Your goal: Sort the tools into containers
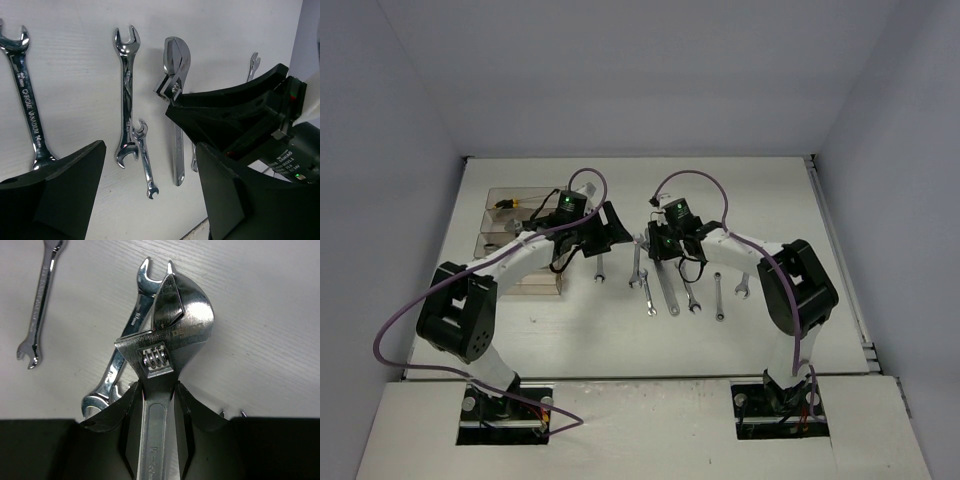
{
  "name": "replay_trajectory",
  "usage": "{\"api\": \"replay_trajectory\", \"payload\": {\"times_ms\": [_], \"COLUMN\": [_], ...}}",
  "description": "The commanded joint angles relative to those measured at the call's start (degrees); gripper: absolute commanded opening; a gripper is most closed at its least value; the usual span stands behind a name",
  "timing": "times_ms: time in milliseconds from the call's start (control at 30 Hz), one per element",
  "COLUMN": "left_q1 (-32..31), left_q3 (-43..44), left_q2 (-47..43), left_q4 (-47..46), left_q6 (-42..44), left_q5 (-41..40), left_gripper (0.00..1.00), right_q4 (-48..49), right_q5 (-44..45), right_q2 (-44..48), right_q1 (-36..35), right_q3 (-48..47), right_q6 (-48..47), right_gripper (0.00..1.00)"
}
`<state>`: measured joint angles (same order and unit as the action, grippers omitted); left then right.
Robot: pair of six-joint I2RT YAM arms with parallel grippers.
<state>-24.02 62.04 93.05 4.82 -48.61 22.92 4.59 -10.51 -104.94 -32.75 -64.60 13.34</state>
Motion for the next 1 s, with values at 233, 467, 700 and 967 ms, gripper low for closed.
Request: {"api": "replay_trajectory", "payload": {"times_ms": [233, 467, 700, 967], "left_q1": [-1.58, -2.15, -2.08, -2.17], "left_q3": [4.82, 5.64, 6.73, 6.07], "left_q2": [3.83, 6.73, 9.25, 10.28], "left_q4": [-9.40, -12.32, -12.66, -15.37], "left_q6": [-1.84, -1.83, -1.92, -3.38], "left_q5": [3.59, 3.76, 3.34, 4.12], "left_gripper": [0.70, 0.70, 0.62, 0.31], "right_q4": [8.25, 8.89, 9.62, 10.31], "right_q5": [-7.15, -8.80, -10.06, -11.01], "right_q2": [7.32, 7.30, 7.45, 7.47], "right_q1": [-1.30, -1.63, -1.70, -1.70], "right_q3": [-1.23, -1.21, -1.14, -0.97], "right_q6": [0.45, 0.47, 0.96, 1.23], "right_gripper": [0.00, 0.00, 0.00, 0.00]}}
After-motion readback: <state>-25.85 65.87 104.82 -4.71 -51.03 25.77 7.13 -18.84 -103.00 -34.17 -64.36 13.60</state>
